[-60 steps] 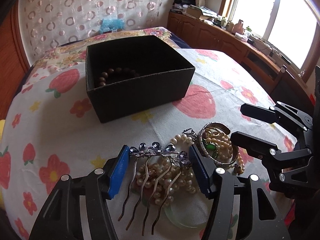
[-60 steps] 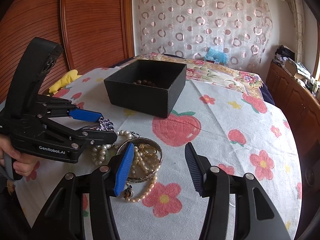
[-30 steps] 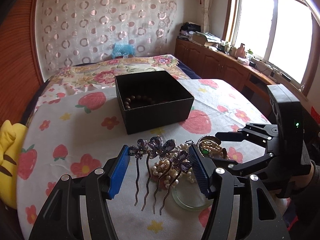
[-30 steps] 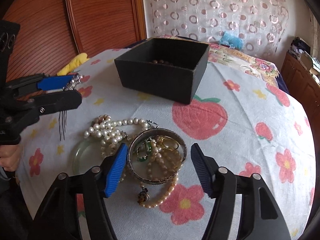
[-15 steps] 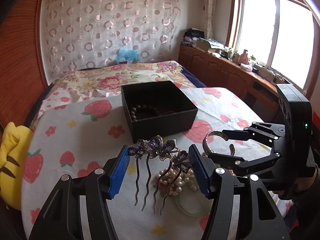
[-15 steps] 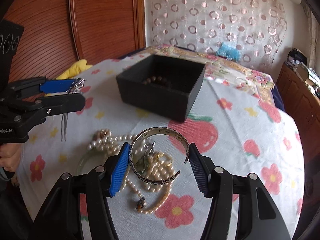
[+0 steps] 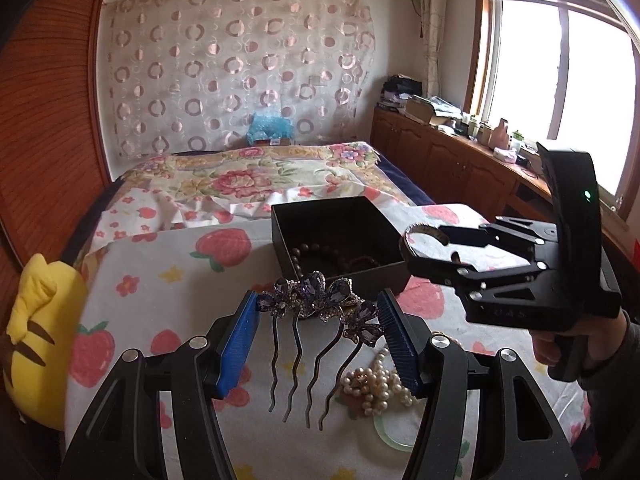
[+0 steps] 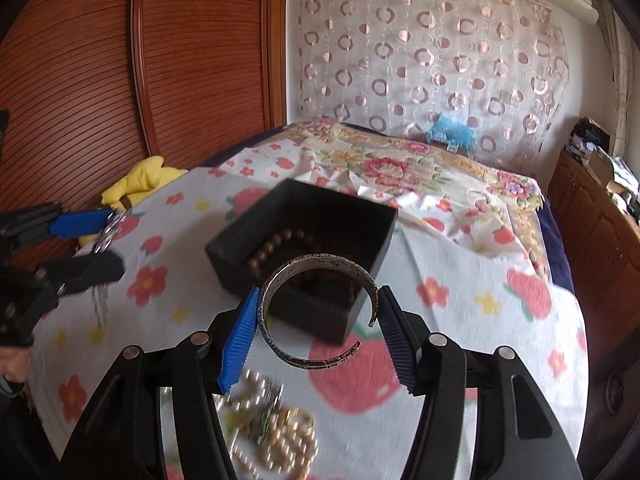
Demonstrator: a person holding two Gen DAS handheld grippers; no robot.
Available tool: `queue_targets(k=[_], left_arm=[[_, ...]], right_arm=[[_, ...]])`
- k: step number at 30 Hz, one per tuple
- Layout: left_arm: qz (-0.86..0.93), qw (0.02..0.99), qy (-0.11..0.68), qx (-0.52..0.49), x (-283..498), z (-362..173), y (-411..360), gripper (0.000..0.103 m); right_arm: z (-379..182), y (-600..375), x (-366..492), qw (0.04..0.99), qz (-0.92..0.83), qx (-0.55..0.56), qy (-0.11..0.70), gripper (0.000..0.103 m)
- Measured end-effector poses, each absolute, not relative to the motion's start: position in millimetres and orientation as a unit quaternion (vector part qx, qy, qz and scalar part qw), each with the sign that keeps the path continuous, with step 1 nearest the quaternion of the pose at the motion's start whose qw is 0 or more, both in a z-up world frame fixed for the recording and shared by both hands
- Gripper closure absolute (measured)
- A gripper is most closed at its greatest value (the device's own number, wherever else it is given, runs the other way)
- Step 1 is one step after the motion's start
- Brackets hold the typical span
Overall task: Organize jewelry
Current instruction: 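Lower the bangle into the box and open the right tool while the left carries the combs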
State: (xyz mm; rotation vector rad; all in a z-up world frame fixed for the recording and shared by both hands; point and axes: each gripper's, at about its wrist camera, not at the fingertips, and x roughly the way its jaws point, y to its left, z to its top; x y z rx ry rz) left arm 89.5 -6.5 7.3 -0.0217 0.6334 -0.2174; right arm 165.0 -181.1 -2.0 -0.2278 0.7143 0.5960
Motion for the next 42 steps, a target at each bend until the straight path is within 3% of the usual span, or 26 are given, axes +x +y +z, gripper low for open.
queue_targets(k=[17,42], left_arm=[[-0.090,0.949,0.302,0.015,115,24,4,0.045],[-0.091,0.944,0.316,0.014,158,19,-14,0.045]], right_arm=[[-16,-158,222,0.892,0.275,-0.124,0.338,0.041],[-11,-197,209,0.900,0.279,-0.065,0.327,0.040]])
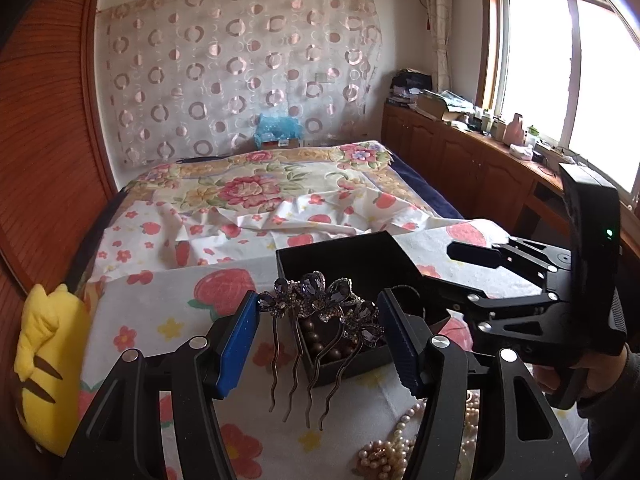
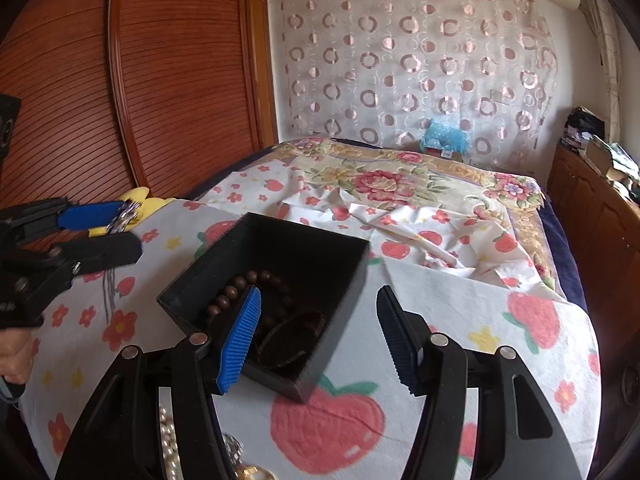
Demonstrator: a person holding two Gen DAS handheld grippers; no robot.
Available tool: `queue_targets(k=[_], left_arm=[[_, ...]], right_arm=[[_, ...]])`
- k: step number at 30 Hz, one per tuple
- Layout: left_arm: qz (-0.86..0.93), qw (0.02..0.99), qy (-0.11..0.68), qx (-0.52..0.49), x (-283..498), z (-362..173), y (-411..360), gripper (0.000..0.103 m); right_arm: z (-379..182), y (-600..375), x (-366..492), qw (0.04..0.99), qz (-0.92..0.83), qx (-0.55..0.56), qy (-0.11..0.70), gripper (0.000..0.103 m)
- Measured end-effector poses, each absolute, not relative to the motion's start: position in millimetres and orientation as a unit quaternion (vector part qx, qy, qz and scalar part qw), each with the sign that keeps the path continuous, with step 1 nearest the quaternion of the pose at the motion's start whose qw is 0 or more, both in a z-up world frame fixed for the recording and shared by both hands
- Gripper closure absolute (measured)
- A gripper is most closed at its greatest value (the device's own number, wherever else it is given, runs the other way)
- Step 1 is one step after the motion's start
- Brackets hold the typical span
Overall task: Organize jewelry
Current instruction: 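Lower the hair combs into the box and open the left tool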
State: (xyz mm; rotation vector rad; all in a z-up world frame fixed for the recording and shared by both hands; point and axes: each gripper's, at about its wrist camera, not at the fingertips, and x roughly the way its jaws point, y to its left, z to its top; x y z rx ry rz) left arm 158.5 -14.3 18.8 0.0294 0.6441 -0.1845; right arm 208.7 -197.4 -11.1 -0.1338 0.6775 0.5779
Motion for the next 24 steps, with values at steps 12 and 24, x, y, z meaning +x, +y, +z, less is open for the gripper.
queue_targets(k=[12,24], left_arm=[[-0.086,0.943,0.321,0.028,198,11,-36,0.045],[-0.080,0.932,0.352,0.034,226,-9,-43,0.043]], right_arm=[[-10,-233,189,0.906,0.266,-0.055,0.324,0.040],[-11,-250,168,0.907,0.267,-0.042,0.322,0.040]])
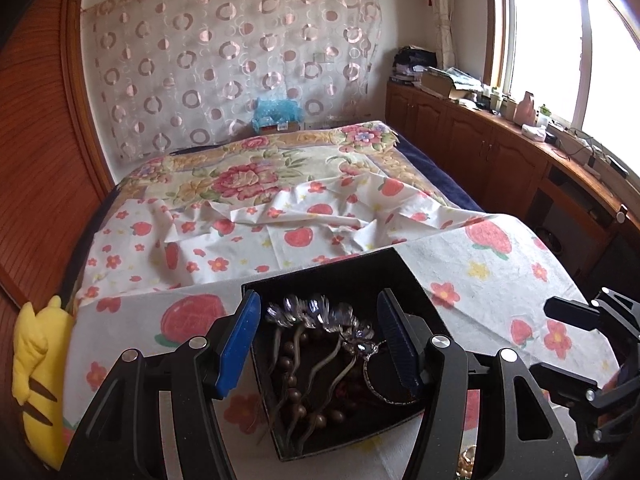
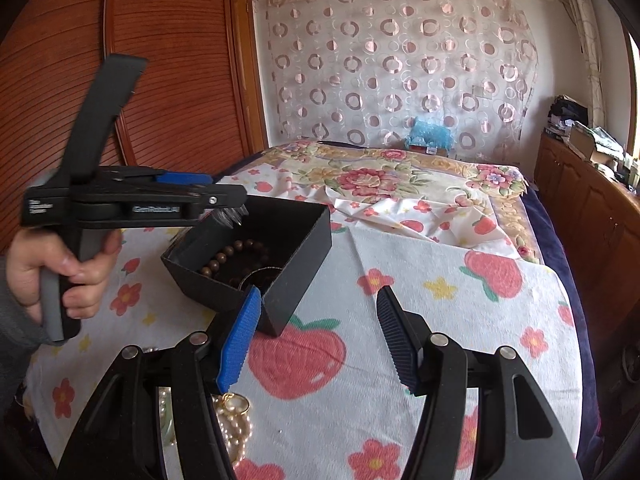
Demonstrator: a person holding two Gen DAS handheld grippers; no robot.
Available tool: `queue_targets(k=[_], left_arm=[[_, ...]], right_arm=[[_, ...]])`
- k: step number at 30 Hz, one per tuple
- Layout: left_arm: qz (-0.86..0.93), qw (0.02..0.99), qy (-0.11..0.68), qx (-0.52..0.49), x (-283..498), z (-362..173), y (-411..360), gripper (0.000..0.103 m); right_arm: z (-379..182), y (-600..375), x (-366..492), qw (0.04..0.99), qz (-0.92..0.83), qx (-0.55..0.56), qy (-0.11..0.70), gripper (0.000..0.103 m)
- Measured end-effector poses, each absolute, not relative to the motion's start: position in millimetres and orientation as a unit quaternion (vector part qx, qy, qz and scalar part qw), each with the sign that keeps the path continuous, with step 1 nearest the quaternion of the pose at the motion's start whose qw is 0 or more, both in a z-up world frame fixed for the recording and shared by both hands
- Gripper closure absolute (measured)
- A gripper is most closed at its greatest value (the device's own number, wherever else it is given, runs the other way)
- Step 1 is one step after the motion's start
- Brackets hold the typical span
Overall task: Organize jewelry
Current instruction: 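Lower the hair combs into the box and open the left tool, then reach the left tool to the pearl necklace and close on it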
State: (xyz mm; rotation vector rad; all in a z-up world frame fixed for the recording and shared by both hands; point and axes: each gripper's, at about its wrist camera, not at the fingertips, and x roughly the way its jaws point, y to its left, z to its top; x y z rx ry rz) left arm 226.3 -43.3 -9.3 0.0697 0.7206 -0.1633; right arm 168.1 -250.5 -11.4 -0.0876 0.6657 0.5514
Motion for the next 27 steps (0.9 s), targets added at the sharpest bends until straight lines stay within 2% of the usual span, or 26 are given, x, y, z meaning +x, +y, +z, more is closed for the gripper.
queue_targets(k=[1,3,16,27], left_arm=[[-0.080,0.932,0.353,0.033,226,-9,-43,0.039],[-0.083,0.933,0.349,0.030,221,-8,-41,0.037],[-0.112,0.933,0.341,0.035,145,-11,-33,0.036],[-0.126,0.922,0.366,-0.006,92,-39,-10,0.036]], right_arm=[[-12,-251,166,0.907,0.268,-0.042,0.323,0.040],[-12,-251,164,0.907,0.267,-0.043,0.323,0.040],[-15,-257,109,0.905,0.259,-0.032,0.335,0.040],[-33,-260,71,0.898,0.253,-0.028,0.358,0.040]])
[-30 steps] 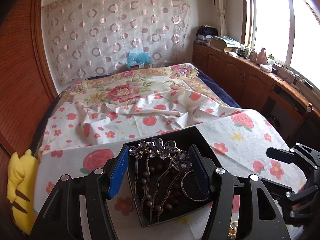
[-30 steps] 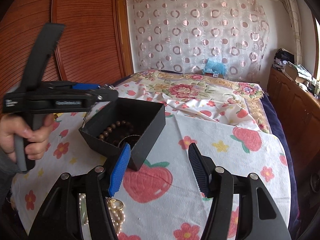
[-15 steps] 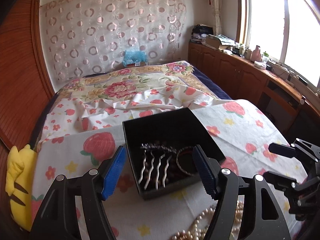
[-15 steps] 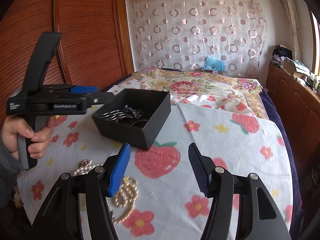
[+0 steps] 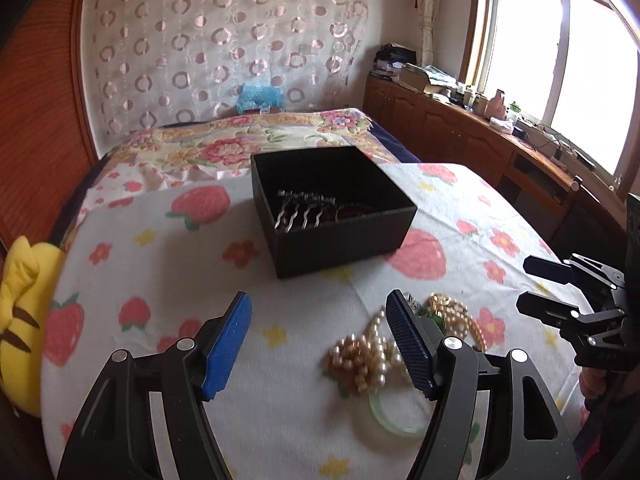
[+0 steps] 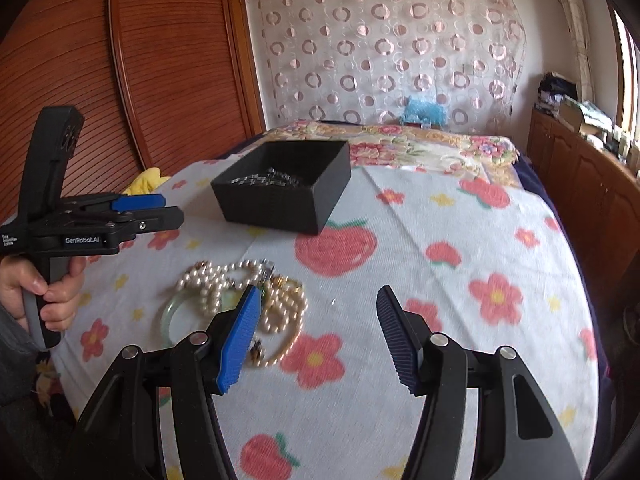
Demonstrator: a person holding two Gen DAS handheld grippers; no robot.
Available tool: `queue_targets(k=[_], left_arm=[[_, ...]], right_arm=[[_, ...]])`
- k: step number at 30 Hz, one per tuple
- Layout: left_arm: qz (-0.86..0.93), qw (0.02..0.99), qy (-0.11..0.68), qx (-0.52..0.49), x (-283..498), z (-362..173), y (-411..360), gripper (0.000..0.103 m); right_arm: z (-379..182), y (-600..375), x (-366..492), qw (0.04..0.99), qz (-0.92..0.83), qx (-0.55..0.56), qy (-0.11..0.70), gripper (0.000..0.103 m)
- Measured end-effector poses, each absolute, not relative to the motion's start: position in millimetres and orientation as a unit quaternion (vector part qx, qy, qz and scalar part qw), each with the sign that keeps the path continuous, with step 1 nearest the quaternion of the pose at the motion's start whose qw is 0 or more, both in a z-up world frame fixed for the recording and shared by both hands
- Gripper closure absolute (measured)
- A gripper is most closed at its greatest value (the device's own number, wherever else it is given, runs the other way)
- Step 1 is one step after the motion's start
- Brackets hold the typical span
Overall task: Organize jewelry
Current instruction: 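Reach the left tool to the pearl necklace and close on it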
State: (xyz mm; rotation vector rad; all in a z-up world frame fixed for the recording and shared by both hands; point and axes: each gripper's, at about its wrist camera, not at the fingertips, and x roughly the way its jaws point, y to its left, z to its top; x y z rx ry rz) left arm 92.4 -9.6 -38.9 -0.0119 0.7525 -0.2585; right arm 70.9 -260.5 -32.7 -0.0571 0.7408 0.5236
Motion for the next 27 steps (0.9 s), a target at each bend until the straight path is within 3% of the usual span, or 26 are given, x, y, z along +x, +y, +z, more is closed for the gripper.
queue_targets(k=[8,13,23,27], left_arm=[[-0.141,0.911,0.386,-0.014,72,-56,-8,0.037],[-0.160,0.902,0.400,-0.021,64,-64,-16,0.055],[-0.179,0.890,0.419,-0.023,74,-76,-34,0.060],[-0.184,0.885,0.426,-0.033,76,-80,-35,0.071]], right_arm=[[-45,-258,53,0.894,0.249,-0.029,0.371,0.040],[-52,-254,44,0.892,0.251,-0.038,0.375,0.040],[-55,-251,42,0.892,0.252,-0.043,0.373,0.040],[-56,-252,41,0.891,0.255,-0.040,0.373,0.040]])
